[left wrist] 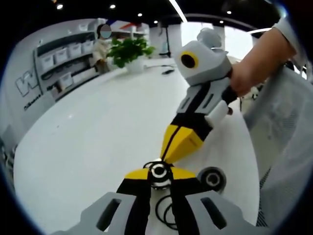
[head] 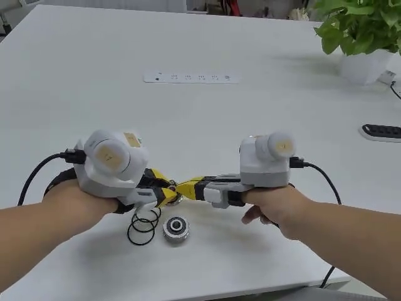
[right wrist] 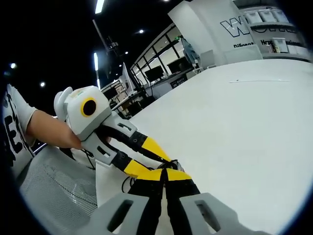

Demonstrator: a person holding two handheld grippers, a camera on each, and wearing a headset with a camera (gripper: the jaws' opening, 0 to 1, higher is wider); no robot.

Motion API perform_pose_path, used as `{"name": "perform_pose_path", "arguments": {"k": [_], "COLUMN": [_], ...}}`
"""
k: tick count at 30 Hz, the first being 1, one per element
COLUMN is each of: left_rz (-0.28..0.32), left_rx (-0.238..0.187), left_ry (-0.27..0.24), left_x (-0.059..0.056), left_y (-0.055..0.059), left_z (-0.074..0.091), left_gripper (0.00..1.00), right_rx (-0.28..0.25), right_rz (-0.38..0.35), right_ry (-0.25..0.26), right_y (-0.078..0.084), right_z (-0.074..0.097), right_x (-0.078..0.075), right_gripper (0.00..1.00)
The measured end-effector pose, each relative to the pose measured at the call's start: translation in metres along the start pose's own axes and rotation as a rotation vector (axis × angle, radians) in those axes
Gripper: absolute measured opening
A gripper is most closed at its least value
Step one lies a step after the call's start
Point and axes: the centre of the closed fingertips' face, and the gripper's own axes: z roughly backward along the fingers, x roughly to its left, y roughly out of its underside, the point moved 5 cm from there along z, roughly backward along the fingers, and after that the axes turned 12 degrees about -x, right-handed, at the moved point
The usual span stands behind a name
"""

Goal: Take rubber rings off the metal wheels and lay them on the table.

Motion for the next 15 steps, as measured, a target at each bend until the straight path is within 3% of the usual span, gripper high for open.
{"name": "perform_pose_path", "arguments": {"k": [8,15], "left_rz": [0.005,0.010], "left_rx": [-0.067,-0.094], "left_ry": [0.018,0.040], "left_x": [-0.004,-0.008], "left_y": [-0.014,-0.017], "left_z": [0.014,0.031], "left_gripper": [0.25,0.37], "right_rx": [-0.005,-0.009], "right_rz": [-0.005,-0.004], "right_ry": [-0.004,-0.011], "right_y": [-0.002,-0.004], "right_z": [0.000,0.000], "right_x": [0.001,0.004], "right_gripper": [0.00,0.00]}}
